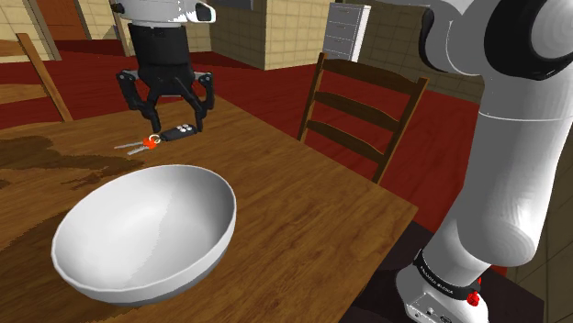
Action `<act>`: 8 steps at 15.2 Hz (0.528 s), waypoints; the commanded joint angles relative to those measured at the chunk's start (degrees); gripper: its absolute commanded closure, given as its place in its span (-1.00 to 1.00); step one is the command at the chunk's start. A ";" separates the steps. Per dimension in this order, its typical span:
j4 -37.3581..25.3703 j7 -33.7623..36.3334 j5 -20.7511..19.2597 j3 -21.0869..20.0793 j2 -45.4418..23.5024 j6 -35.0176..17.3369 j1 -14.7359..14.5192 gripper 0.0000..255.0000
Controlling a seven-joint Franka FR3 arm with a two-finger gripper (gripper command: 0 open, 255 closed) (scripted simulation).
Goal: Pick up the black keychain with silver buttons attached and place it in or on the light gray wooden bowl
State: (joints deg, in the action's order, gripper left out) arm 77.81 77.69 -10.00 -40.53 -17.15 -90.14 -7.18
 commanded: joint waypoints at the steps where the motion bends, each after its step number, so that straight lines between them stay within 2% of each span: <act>1: -2.52 0.14 -0.36 -0.03 -0.57 2.06 -0.55 1.00; 8: -11.82 0.69 -2.20 0.00 -3.33 8.96 -3.13 1.00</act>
State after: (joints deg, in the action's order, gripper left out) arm 67.71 78.24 -11.79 -40.55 -19.86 -82.39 -9.75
